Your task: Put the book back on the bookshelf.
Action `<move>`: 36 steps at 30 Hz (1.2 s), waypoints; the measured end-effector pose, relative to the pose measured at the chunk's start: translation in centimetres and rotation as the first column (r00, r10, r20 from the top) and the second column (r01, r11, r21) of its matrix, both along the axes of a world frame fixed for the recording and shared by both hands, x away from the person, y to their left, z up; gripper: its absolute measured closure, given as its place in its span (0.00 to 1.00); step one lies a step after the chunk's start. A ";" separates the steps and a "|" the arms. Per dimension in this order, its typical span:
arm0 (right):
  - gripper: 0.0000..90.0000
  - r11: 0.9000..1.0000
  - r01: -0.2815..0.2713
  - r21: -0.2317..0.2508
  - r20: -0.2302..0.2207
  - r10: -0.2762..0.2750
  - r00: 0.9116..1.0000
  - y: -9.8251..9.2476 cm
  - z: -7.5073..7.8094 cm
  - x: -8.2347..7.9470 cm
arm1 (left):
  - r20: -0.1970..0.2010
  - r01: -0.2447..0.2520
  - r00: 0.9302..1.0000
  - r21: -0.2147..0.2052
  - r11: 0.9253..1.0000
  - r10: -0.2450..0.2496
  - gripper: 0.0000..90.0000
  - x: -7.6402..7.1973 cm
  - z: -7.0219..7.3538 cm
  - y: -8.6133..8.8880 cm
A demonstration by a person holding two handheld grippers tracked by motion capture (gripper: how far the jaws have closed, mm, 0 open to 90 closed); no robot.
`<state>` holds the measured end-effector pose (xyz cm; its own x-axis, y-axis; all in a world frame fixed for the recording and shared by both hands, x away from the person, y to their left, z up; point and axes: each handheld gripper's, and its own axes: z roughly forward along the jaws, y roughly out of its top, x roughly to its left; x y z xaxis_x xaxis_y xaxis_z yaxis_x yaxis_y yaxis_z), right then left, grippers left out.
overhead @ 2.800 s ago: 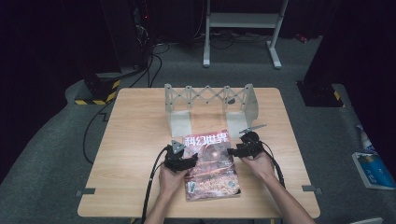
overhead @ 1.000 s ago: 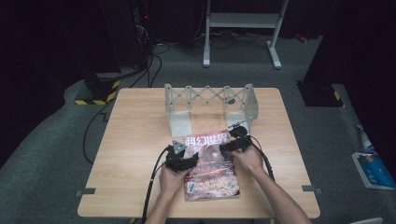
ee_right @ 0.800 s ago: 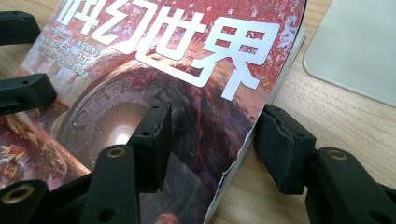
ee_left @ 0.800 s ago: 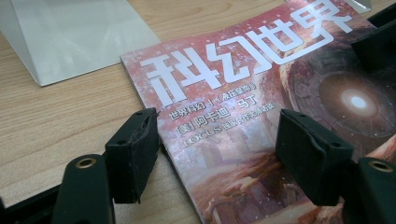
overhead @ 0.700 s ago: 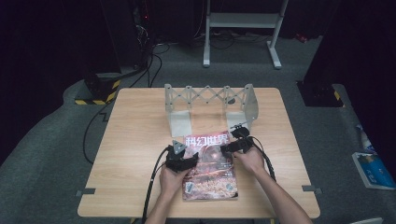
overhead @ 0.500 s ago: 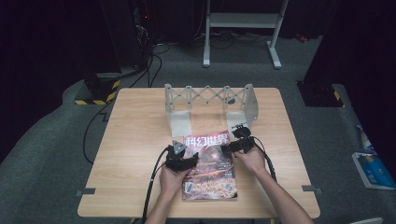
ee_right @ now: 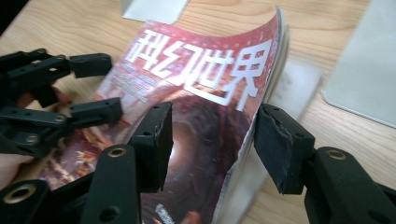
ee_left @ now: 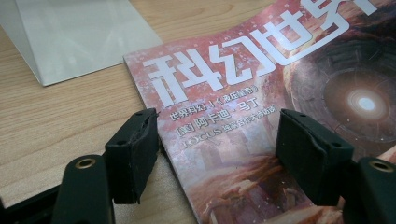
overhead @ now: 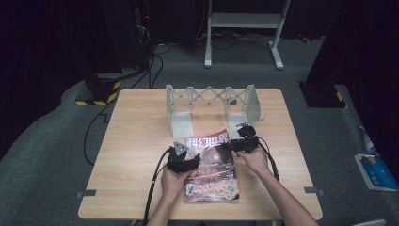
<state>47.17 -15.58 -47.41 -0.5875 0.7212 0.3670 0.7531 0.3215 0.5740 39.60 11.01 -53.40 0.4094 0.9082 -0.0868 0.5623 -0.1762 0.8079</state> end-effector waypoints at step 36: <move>0.96 0.987 -0.116 -0.116 -0.009 0.116 0.993 2.7 -0.6 -0.1 | -0.030 0.048 0.998 -0.049 0.998 -0.050 0.28 0.2 0.1 0.7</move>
